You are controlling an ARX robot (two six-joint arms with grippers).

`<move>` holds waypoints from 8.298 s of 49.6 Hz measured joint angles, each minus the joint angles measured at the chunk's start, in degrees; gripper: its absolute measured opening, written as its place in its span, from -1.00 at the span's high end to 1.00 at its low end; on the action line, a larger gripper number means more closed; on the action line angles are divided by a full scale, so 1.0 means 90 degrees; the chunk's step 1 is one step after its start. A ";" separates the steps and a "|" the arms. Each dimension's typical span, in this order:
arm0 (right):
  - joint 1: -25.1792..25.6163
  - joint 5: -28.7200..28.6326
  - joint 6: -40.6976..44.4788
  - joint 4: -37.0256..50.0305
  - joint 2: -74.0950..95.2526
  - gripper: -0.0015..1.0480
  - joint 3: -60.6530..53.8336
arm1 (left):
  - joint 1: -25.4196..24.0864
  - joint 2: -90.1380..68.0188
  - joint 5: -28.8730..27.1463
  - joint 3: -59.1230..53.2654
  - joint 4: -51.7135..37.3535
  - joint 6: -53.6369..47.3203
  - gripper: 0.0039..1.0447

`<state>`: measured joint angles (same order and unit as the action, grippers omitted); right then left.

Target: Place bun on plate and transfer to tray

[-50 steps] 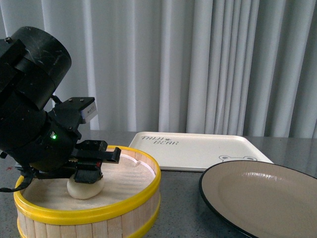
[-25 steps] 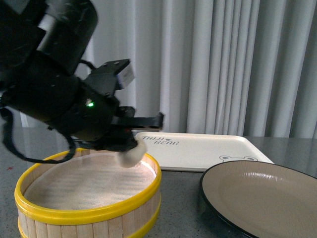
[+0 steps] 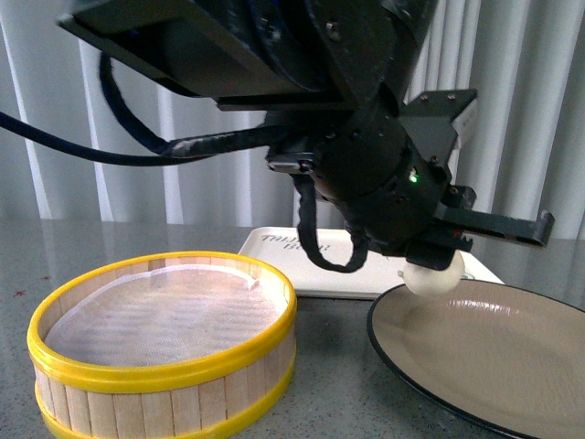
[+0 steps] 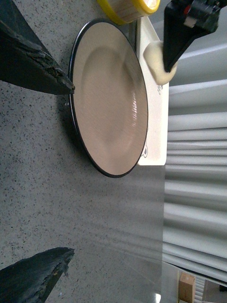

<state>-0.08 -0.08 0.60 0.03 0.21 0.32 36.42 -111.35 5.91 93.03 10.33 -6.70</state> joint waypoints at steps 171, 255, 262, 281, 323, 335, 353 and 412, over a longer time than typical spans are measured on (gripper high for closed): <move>0.0000 0.0002 0.0000 0.0000 0.0000 -0.83 0.0000 | -0.4034 0.7645 -0.0675 -0.9904 -0.5389 0.0789 0.93; 0.0000 0.0000 0.0000 0.0000 0.0000 -0.83 0.0000 | -0.4034 1.2347 -0.0658 -1.0173 -0.1151 0.0775 0.85; 0.0000 0.0000 0.0000 0.0000 0.0000 -0.83 0.0000 | -0.4034 1.2347 -0.0658 -1.0173 -0.1151 0.0777 0.41; 0.0000 0.0000 0.0000 0.0000 0.0000 -0.83 0.0000 | -0.4034 1.2347 -0.0658 -1.0173 -0.1151 0.0777 -0.72; -0.0831 0.0202 0.1224 -0.1836 0.2322 -0.83 0.1948 | -0.4034 1.2347 -0.0658 -1.0173 -0.1151 0.0772 -0.88; -0.0644 -0.0389 0.5350 -0.2822 0.3281 -0.83 0.2501 | -0.4034 1.2347 -0.0658 -1.0173 -0.1151 0.0770 -0.88; -0.0131 -0.1603 0.9313 -0.1406 0.5200 -0.83 0.3113 | -0.4034 1.2347 -0.0658 -1.0173 -0.1151 0.0772 -0.88; -0.0729 -0.1741 1.0433 0.0758 0.7885 -0.40 0.3441 | -0.4034 1.2347 -0.0658 -1.0173 -0.1151 0.0772 -0.88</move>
<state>-6.63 -15.75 94.50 6.85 71.18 31.29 0.12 -0.23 -0.01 1.48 -0.03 0.25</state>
